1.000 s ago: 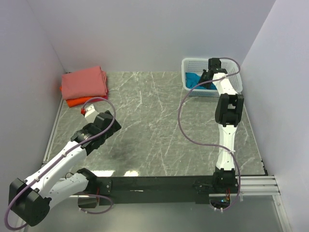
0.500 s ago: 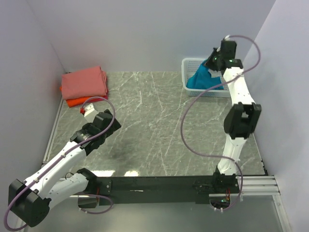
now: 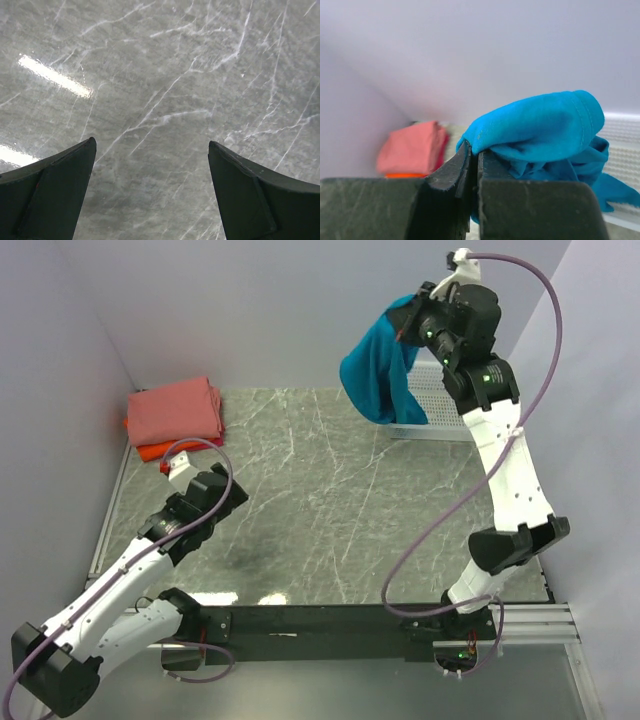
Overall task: Fold and stack the t-shirts
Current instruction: Move the tshirt to the center of the board
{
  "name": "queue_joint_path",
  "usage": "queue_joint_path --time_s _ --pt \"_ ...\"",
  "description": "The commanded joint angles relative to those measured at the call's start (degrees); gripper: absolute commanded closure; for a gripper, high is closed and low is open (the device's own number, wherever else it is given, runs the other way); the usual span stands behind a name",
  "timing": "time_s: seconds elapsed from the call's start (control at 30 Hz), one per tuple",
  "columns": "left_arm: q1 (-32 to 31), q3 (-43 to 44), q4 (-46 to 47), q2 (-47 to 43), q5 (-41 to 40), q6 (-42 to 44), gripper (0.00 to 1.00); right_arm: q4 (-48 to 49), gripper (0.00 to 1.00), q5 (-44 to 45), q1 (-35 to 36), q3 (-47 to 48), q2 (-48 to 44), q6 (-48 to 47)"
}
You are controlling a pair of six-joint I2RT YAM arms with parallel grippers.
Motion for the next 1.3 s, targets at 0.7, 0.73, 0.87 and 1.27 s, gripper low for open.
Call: queue_joint_path --time_s 0.7,0.73,0.87,1.27 --pt "-0.26 4.14 -9.94 -11.19 -3.36 -4.84 0.01 5.44 1.00 16.04 16.40 -6.69 -14.36 3.62" --pt "-0.26 3.88 -10.21 -11.46 -3.36 -5.54 0.01 6.05 1.00 18.60 15.70 -17.31 -16.29 4.94" --pt "-0.26 2.04 -11.00 -11.55 -2.83 -6.95 0.01 8.43 1.00 20.92 7.02 -48.99 -26.40 16.87" --pt "-0.26 -2.26 -11.61 -0.48 4.28 -9.32 0.01 7.54 0.28 12.91 -3.38 -76.83 -29.93 17.88"
